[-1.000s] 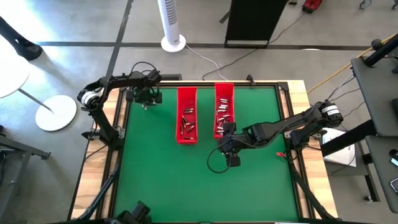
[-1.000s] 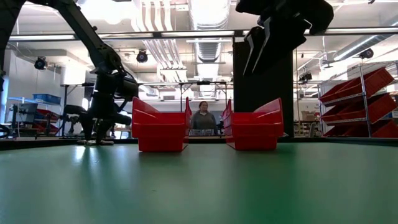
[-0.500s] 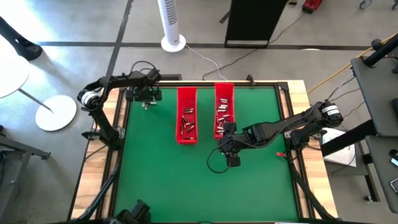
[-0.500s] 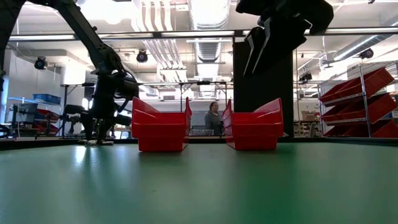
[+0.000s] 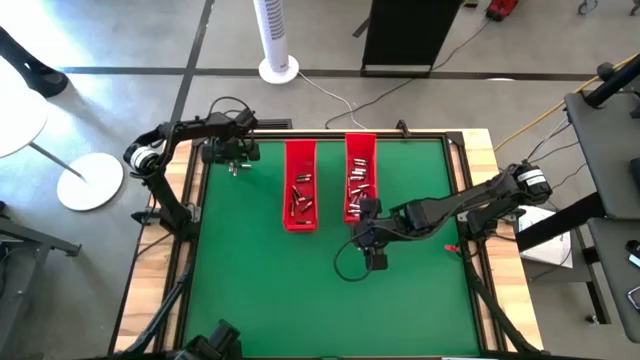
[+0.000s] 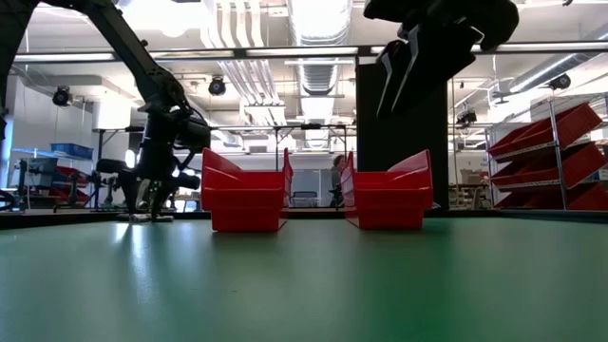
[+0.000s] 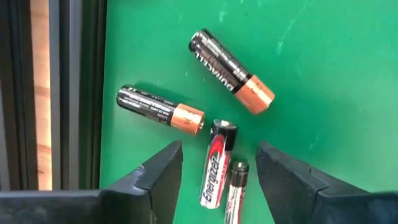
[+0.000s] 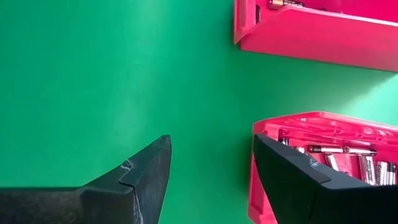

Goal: Sort batteries
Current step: Put the silver battery into the right red bin

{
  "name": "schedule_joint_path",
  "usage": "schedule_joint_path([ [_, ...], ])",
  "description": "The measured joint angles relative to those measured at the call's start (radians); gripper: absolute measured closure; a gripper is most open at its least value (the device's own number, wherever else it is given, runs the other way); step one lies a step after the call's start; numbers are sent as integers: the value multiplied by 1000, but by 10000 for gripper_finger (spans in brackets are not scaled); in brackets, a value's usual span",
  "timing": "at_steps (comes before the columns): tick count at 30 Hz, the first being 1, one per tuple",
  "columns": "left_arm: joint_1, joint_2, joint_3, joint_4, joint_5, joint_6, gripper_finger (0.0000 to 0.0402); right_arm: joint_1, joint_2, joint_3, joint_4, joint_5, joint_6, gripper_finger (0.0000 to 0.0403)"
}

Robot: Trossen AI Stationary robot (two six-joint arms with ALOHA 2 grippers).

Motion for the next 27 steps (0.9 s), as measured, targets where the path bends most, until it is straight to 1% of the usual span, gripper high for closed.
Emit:
schedule_joint_path([
  [3,0,0,0,-5,0,-8,213,6,0,0,0,0,0,182],
  [6,0,0,0,-5,0,-16,219,10,0,0,0,0,6,182],
  [19,0,0,0,-13,28,-42,313,24,0,-5,-7,0,19,183],
  [23,-1,0,0,-15,27,-24,329,24,0,-5,-7,0,19,182],
  [27,-6,0,-3,-18,26,-15,334,24,0,-5,-8,1,16,182],
])
